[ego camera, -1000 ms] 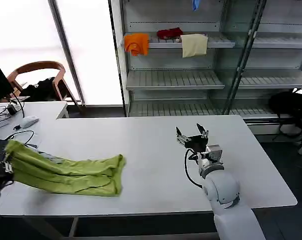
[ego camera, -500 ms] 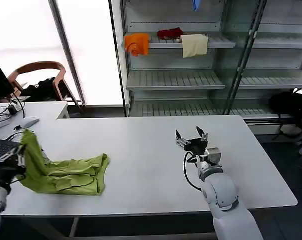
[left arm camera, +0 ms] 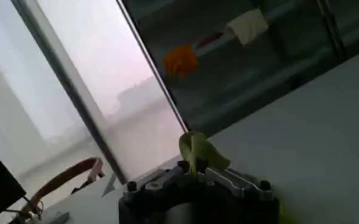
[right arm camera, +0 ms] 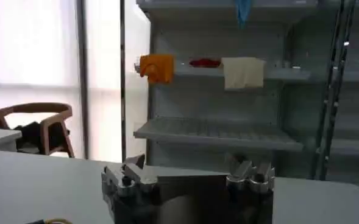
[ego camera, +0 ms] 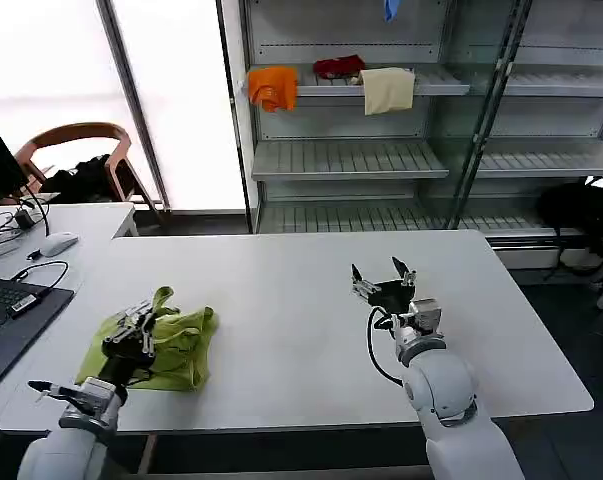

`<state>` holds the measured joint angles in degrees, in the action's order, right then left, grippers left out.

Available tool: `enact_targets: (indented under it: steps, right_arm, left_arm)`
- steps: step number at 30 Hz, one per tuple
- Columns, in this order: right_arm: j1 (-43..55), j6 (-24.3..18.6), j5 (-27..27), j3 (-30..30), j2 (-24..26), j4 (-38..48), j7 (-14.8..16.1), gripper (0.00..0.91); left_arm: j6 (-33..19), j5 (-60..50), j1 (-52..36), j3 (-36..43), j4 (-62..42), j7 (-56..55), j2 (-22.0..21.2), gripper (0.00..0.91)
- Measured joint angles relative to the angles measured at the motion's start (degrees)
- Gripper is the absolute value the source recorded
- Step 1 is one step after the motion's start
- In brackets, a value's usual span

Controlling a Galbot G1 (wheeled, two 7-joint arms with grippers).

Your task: Fold and organize the clothes.

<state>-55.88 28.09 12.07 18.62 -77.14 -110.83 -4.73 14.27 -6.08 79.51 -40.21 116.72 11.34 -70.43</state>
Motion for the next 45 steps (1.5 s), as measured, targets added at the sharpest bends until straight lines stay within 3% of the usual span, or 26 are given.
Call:
enact_targets:
  steps: [3,4,5,31,45]
  right_arm:
    - [-0.01,0.0,-0.01,0.01,0.0,0.16,0.04,0.907]
    - [-0.02,-0.01,-0.01,0.0,0.0,0.17,0.06,0.907]
    - [-0.01,-0.01,-0.01,-0.01,-0.03,0.18,0.06,0.907]
    - [0.04,0.04,-1.45,-0.87,-0.66,0.24,0.61,0.907]
    - [-0.07,0.25,-1.81,-1.08,-0.99,-0.06,0.6,0.907]
  left_arm:
    - [0.19,-0.88,-0.2,1.96,-0.84,-0.56,-1.08,0.02]
    - [0.25,-1.21,-0.24,2.54,-1.12,-0.77,-1.4,0.171]
    - [0.33,-1.55,-0.27,2.99,-1.4,-0.92,-1.63,0.907]
    - [5.14,-0.2,-1.05,11.91,-5.16,-7.24,-7.05,0.907]
    - [3.63,12.88,-0.36,8.66,-1.62,-5.96,-6.23,0.907]
